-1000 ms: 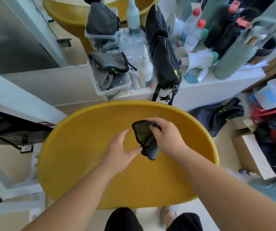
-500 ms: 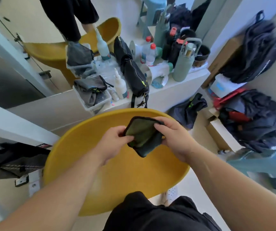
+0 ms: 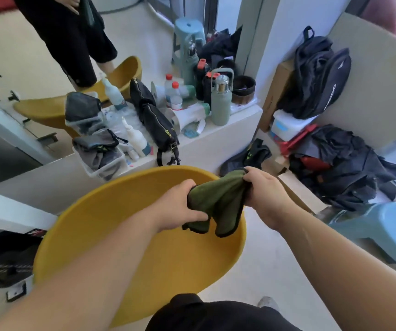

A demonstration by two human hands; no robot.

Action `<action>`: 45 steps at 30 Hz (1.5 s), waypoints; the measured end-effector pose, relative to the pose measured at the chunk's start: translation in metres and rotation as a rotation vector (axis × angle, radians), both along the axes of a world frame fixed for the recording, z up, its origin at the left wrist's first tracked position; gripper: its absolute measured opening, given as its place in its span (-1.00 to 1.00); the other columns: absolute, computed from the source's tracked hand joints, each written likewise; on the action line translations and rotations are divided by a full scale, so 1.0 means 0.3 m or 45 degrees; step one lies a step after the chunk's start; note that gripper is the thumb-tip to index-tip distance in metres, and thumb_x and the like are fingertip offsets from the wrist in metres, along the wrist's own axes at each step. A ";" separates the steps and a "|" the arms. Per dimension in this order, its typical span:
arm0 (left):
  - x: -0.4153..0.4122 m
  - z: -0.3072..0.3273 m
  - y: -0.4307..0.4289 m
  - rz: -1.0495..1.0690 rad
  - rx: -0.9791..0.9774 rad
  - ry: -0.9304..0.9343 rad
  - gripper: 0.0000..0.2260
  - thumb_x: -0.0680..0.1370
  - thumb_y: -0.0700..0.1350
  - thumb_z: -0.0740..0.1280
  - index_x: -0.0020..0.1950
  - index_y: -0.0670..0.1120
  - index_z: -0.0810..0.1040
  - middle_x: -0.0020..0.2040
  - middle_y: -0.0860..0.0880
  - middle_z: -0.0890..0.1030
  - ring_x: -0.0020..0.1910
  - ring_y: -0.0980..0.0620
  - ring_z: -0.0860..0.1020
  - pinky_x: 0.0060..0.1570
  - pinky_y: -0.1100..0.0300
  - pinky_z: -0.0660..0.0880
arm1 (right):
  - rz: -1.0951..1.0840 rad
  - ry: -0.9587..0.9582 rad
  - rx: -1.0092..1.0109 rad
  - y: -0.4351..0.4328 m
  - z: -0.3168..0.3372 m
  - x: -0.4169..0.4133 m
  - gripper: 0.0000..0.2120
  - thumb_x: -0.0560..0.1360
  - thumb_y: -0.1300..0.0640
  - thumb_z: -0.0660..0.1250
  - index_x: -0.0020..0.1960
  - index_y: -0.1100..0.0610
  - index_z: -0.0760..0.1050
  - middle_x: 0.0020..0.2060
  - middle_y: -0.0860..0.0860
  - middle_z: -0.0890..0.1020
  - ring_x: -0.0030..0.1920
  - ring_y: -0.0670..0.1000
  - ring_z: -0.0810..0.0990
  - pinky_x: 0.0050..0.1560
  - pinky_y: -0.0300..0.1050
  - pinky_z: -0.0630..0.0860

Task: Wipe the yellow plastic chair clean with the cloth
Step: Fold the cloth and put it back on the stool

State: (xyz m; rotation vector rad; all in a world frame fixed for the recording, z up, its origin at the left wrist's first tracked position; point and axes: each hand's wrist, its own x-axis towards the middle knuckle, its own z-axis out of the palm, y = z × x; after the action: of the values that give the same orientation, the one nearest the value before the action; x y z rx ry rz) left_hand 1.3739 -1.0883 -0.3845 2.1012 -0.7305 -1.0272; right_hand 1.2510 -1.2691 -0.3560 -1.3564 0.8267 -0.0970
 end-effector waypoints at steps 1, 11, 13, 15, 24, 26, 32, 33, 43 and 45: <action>-0.046 -0.016 -0.039 0.000 0.015 -0.017 -0.71 0.40 -0.09 0.54 -0.02 0.01 0.47 -0.17 0.02 0.59 -0.28 0.06 0.53 -0.43 0.28 0.43 | -0.018 -0.026 0.036 -0.047 -0.002 -0.035 -0.69 0.67 0.21 0.12 -0.11 0.05 0.59 -0.15 0.09 0.61 -0.04 0.15 0.59 0.03 0.13 0.58; -0.458 -0.146 -0.507 0.879 -0.206 0.538 -0.84 0.63 -0.10 0.28 0.06 -0.16 0.60 -0.08 -0.12 0.66 -0.07 -0.10 0.54 -0.10 0.05 0.41 | -0.008 -0.019 -0.036 -0.644 -0.123 -0.540 -0.75 0.64 0.18 0.21 -0.08 0.07 0.64 -0.13 0.12 0.66 -0.04 0.12 0.62 -0.05 0.01 0.52; -0.510 -0.141 -0.597 0.910 -0.303 0.678 -0.83 0.65 -0.11 0.26 0.11 -0.16 0.59 0.00 -0.12 0.69 0.00 -0.10 0.58 -0.07 0.05 0.46 | -0.051 0.025 -0.060 -0.729 -0.134 -0.630 -0.76 0.65 0.21 0.22 0.01 0.08 0.67 -0.05 0.16 0.71 -0.01 0.12 0.66 -0.10 -0.01 0.59; -0.543 -0.142 -0.673 0.774 -0.338 0.756 -0.79 0.62 -0.12 0.31 0.22 -0.15 0.59 0.15 -0.14 0.68 0.12 -0.11 0.62 0.08 -0.02 0.50 | -0.105 0.053 -0.083 -0.799 -0.141 -0.699 -0.77 0.65 0.22 0.22 0.05 0.11 0.67 0.00 0.19 0.71 -0.05 0.07 0.66 -0.15 -0.06 0.59; -0.594 -0.169 -1.026 0.547 -0.039 0.740 -0.57 0.51 -0.37 0.38 0.30 -0.05 0.41 0.20 -0.19 0.60 -0.07 -0.16 0.65 -0.13 -0.05 0.62 | -0.483 0.058 -0.012 -1.064 -0.189 -0.844 -0.78 0.64 0.21 0.27 0.02 0.07 0.70 -0.12 0.04 0.74 -0.11 0.00 0.68 -0.11 -0.09 0.58; -0.586 -0.202 -1.115 0.676 -0.074 0.834 -0.51 0.52 -0.35 0.38 0.38 -0.05 0.37 0.22 -0.16 0.57 -0.10 -0.19 0.63 0.02 -0.18 0.60 | -0.573 0.097 -0.022 -1.126 -0.201 -0.848 -0.79 0.63 0.20 0.28 0.00 0.07 0.70 -0.14 0.04 0.74 -0.12 0.00 0.67 -0.11 -0.09 0.57; -0.500 -0.186 -1.450 0.618 -0.272 0.823 -0.32 0.44 -0.50 0.34 0.44 0.04 0.33 0.16 -0.23 0.60 0.00 -0.19 0.63 -0.13 -0.02 0.61 | -0.957 0.260 -0.168 -1.353 -0.213 -0.821 -0.81 0.55 0.15 0.38 0.11 -0.10 0.58 0.03 0.05 0.63 0.07 0.10 0.62 0.06 0.05 0.62; -0.484 -0.169 -1.511 0.589 -0.288 0.809 -0.31 0.44 -0.51 0.32 0.44 0.04 0.32 0.16 -0.26 0.59 0.02 -0.20 0.62 -0.15 -0.01 0.62 | -1.000 0.268 -0.180 -1.387 -0.206 -0.824 -0.79 0.53 0.12 0.39 0.08 -0.15 0.56 0.04 0.08 0.62 0.07 0.14 0.62 0.10 0.14 0.63; -0.511 -0.141 -1.946 0.172 -0.141 0.529 -0.79 0.41 -0.31 0.42 -0.03 -0.08 0.68 0.04 -0.26 0.66 -0.02 -0.20 0.65 -0.03 -0.04 0.60 | -0.999 0.237 -0.192 -1.640 -0.207 -0.926 -0.69 0.59 0.28 0.26 -0.06 0.02 0.74 -0.09 0.01 0.73 -0.01 0.11 0.64 0.21 0.31 0.58; -0.569 -0.129 -2.009 -0.085 -0.115 0.407 -0.65 0.27 -0.29 0.49 0.02 -0.04 0.70 0.01 -0.16 0.69 -0.02 -0.11 0.68 0.01 0.03 0.64 | -0.966 0.257 -0.202 -1.699 -0.212 -0.988 -0.73 0.60 0.27 0.28 -0.03 0.04 0.73 -0.07 -0.01 0.73 0.00 0.05 0.64 0.26 0.22 0.58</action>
State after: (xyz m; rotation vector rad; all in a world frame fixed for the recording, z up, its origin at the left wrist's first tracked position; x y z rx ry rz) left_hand 1.2033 -1.6910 -0.4233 1.7898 -0.6749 -1.3034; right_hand 0.9546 -1.7788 -0.4197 -1.1432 1.4992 -0.6339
